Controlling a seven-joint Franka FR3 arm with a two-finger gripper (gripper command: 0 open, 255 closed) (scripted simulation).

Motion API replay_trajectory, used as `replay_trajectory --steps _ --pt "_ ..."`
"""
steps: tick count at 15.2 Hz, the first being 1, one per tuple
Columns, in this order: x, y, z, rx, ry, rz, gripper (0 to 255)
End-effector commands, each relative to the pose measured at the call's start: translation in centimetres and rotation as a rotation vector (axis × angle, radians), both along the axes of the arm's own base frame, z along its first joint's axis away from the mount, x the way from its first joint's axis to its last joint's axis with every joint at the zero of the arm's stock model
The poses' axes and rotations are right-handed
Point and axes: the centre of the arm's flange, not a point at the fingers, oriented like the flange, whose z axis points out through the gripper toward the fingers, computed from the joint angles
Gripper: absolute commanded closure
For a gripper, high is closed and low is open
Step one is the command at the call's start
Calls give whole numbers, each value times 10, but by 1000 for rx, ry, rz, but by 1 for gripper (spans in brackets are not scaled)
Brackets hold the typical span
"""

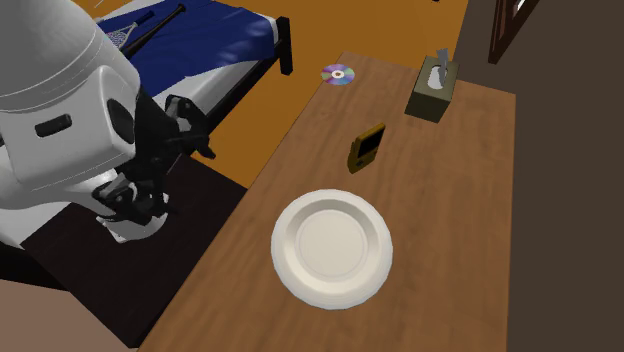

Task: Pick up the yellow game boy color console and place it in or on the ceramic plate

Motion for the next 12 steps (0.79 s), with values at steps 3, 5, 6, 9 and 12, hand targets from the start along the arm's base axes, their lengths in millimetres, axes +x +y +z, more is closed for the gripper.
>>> replay_trajectory --steps 3,5,6,9,12 --pt "36 44 -7 -15 -5 73 0" --pt "52 66 -10 -23 -7 109 0" --pt "60 77 -11 -26 -9 127 0" --pt "82 111 -17 -38 -12 182 0" --pt "103 146 -22 -50 -15 236 0"
